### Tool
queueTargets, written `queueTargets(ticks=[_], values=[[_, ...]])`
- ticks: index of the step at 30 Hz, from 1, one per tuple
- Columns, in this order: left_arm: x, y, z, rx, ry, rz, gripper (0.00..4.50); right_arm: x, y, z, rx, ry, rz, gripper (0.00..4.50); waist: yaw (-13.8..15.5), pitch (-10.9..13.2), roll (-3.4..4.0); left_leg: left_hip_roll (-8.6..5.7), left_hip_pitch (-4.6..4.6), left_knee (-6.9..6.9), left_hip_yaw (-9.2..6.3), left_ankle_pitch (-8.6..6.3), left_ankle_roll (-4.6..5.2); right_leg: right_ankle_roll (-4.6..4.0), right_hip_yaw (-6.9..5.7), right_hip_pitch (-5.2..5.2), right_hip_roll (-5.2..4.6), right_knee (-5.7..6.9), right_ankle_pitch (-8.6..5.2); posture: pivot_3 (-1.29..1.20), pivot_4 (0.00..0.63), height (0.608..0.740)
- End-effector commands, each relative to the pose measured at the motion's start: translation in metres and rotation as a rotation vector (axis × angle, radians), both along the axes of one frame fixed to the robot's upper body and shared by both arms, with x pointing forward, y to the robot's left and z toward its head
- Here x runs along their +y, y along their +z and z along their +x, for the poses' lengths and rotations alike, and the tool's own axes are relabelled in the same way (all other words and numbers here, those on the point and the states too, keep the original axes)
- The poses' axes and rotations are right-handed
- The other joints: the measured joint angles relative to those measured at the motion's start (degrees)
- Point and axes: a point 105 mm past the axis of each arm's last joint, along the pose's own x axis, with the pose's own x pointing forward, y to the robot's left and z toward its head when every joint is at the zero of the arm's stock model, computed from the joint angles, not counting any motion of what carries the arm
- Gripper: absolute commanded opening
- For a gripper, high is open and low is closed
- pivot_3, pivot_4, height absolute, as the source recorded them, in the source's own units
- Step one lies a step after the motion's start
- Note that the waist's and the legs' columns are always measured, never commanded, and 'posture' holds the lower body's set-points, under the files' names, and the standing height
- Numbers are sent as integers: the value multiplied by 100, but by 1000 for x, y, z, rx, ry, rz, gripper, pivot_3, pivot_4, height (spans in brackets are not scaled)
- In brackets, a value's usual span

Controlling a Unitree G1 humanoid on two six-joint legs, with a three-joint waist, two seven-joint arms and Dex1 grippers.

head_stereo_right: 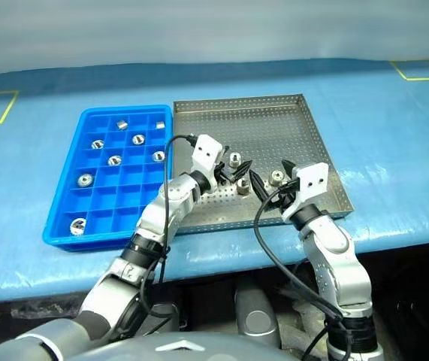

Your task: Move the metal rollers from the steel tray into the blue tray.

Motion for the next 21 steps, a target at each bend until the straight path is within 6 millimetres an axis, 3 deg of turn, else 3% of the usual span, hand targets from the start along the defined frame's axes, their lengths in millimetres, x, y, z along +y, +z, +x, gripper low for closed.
queueTargets(ticks=[1,10,21], values=[[-14,6,-6,23,-71,-17,4016,-6,12,-5,-48,-29,-9,4500,-111,0,0,0,0,-2,0,0,0,1,1,0,0,0,-1,-334,150,740],[-5,-13,-19,116,-65,44,4016,-7,12,-6,-48,-34,-3,4500,-565,1,1,2,5,-13,-1,0,1,3,6,-2,1,2,-4,-339,150,740],[25,-25,-27,158,61,108,4016,1,12,1,-48,15,-9,4500,-526,1,1,0,5,-14,0,-1,1,5,11,-2,1,2,-3,-283,150,740]])
